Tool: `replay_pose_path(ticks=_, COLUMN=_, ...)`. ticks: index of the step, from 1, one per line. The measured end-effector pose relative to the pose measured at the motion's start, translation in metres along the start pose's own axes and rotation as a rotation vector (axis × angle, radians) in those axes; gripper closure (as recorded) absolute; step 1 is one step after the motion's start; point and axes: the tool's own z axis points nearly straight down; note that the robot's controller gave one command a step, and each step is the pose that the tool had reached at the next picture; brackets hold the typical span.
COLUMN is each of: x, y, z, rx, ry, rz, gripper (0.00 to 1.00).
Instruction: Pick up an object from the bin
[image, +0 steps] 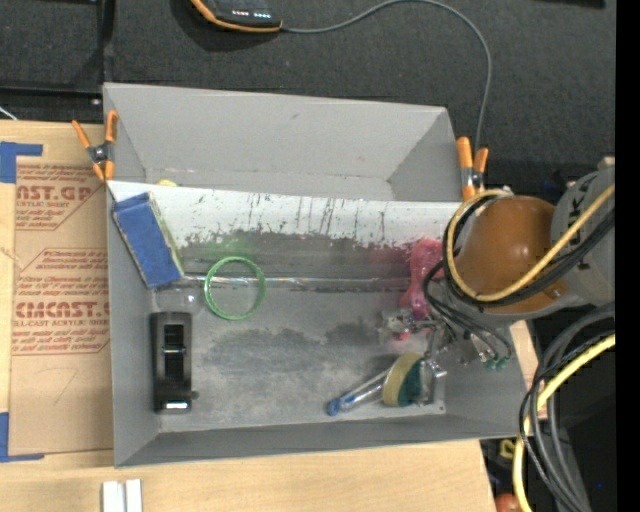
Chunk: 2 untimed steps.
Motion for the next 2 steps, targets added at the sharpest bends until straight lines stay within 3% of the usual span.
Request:
replay_pose_path(ticks=1, x=0.007, y=-0.002, z=0.01, rx=-0.006, ry=0.01, rz=0.047, gripper=0.0)
replay_pose_path(ticks=2, x=-0.006, y=0.011, z=0.015, rx=-0.008, ry=0.01, rz=-0.153, gripper=1.0)
